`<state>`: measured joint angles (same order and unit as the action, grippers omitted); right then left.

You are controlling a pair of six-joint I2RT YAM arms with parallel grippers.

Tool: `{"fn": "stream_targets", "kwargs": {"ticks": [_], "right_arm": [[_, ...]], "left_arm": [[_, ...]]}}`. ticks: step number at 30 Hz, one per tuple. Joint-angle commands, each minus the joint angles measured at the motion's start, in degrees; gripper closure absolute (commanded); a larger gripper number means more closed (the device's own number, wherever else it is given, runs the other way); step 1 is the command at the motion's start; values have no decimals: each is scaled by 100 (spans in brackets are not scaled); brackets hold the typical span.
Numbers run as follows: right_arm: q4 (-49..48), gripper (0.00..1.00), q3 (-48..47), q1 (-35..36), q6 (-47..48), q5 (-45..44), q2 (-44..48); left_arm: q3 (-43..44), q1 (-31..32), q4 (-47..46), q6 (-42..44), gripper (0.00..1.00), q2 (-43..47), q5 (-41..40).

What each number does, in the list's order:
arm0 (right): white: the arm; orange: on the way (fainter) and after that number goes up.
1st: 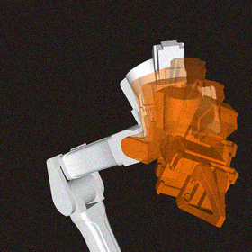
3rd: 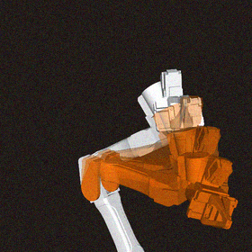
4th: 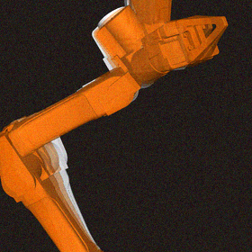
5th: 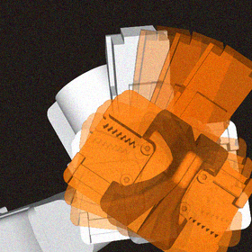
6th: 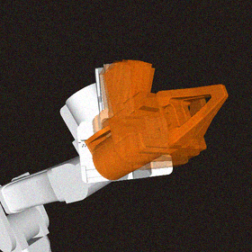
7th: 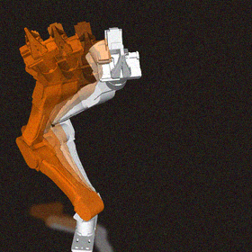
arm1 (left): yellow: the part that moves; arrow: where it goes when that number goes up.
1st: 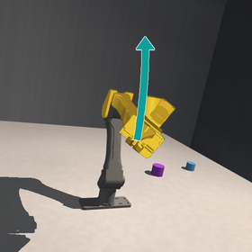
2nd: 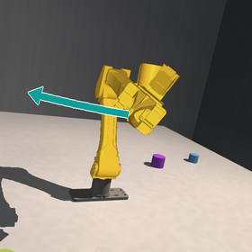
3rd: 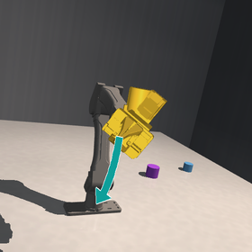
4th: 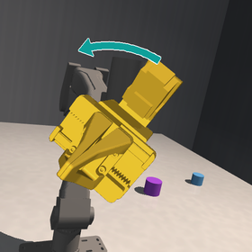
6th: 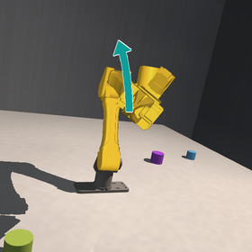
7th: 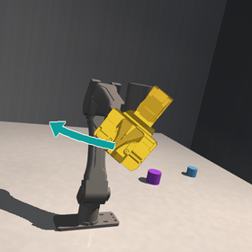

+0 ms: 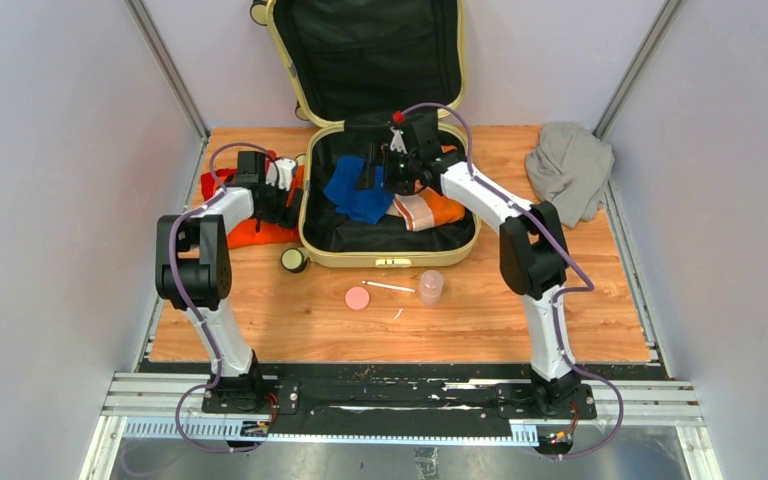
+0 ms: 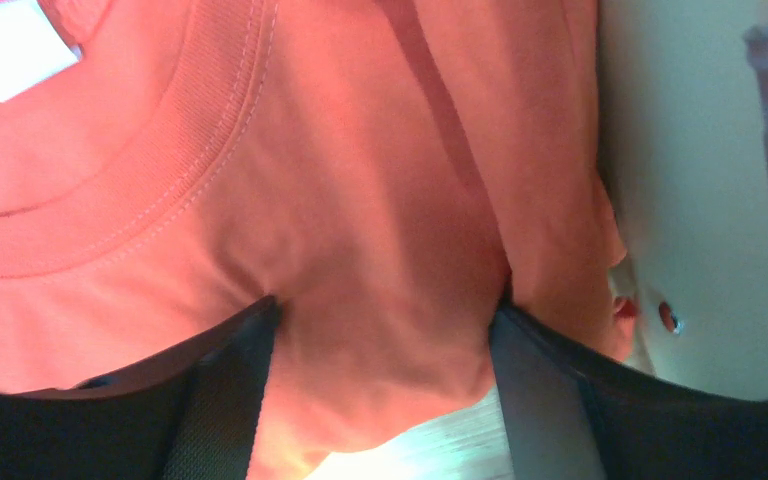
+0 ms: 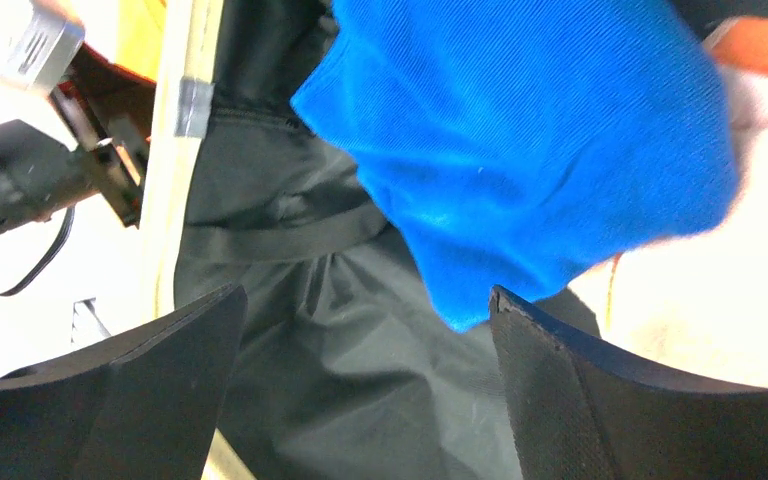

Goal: Pack the luggage
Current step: Pick up the clothes from the corner of the board.

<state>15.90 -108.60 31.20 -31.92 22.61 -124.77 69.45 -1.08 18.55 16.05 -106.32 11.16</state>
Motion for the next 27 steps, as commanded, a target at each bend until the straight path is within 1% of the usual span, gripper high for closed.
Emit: {"fn": "stream_targets", "kwargs": {"ticks": [1, 3, 5, 8, 9, 13, 16, 19, 23, 25, 27], "right_arm": [[-297, 9, 584, 222, 48, -206, 644], [-366, 11, 811, 255, -9, -248, 867], [-447, 13, 1022, 276, -73, -260, 1074], [-497, 13, 1216, 407, -136, -352, 1333], [-492, 13, 1251, 469, -150, -392, 1406], [-496, 11, 1306, 761, -345, -534, 1556], [-553, 9, 1339, 972, -733, -587, 1602], [-683, 6, 1387, 1229, -1226, -653, 1600], [-760, 0, 1237, 1622, -1866, -717, 1448], [-758, 0, 1068, 1805, -2121, -715, 1295], [-736, 0, 785, 2016, -2163, -752, 1114]], "left_arm": [[33, 49, -29, -1, 39, -203, 87], [19, 47, -5, 33, 60, -129, 16], [-28, 49, 63, 110, 76, 39, -71], [-56, 32, 264, 230, 97, 302, -57], [-29, -27, 376, 241, 100, 387, -3], [169, -411, 881, 239, 100, 679, 436], [369, -662, 1331, 230, 100, 844, 886], [402, -771, 1632, 221, 100, 1008, 1273], [394, -822, 1812, 158, 100, 1196, 1505], [397, -828, 1846, 125, 100, 1283, 1525], [400, -832, 1891, 135, 100, 1329, 1538]]}}
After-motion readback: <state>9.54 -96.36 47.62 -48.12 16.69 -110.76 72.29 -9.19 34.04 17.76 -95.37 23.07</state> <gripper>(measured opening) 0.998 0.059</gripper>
